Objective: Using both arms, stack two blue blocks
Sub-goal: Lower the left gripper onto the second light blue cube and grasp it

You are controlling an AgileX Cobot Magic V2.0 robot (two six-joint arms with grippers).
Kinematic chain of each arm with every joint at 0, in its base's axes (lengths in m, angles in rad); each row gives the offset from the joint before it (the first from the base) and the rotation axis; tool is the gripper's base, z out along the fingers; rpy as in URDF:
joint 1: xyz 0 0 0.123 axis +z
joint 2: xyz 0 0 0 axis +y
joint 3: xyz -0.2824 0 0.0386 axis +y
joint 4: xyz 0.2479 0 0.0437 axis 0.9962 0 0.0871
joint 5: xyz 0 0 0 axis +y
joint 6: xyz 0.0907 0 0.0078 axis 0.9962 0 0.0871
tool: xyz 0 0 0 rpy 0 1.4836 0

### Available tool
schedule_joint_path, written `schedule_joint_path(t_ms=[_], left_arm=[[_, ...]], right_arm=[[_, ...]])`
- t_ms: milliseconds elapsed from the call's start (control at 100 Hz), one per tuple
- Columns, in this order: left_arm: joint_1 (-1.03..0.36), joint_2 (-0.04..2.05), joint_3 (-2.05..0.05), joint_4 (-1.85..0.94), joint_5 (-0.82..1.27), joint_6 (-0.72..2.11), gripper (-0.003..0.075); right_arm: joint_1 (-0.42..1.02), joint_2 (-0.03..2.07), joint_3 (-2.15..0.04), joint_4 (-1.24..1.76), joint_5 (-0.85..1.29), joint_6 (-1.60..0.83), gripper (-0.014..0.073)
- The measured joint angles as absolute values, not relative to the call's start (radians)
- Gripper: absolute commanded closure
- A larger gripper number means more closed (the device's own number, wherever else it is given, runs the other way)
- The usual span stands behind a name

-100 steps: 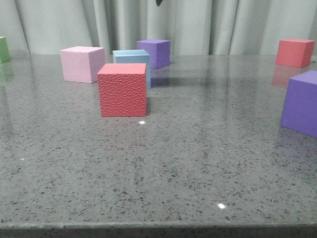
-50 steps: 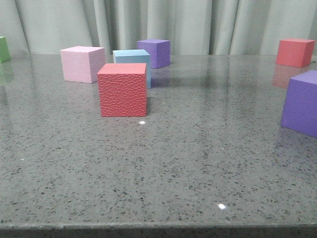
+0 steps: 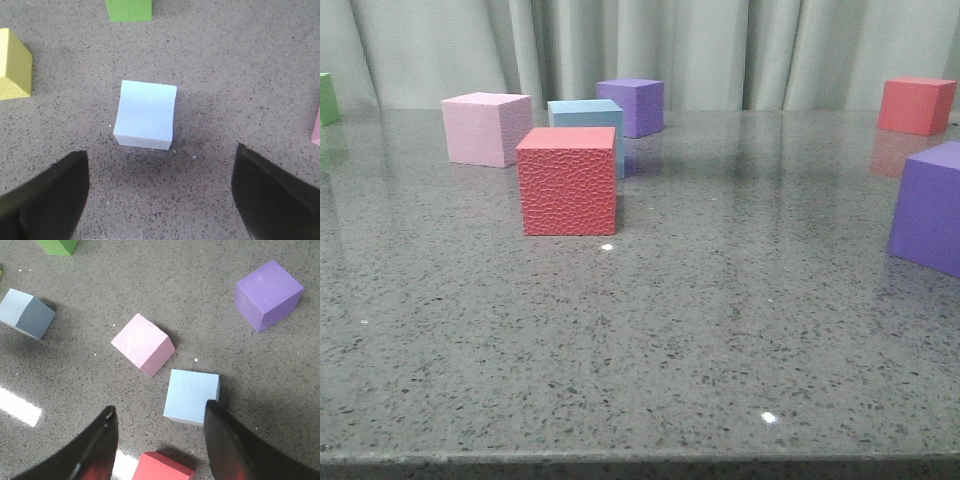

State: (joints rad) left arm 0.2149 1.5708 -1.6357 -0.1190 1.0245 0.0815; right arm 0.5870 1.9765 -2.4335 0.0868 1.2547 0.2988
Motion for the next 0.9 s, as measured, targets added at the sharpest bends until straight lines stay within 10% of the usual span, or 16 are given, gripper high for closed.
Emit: schedule_joint_path(t_ms=[900], left_arm=[[0.215,1.835,-1.713,-0.107,0.979,0.106,0.0162]], right_arm=[[0.587,1.976,-2.434,0.087,1.255,0.279,0.0193]])
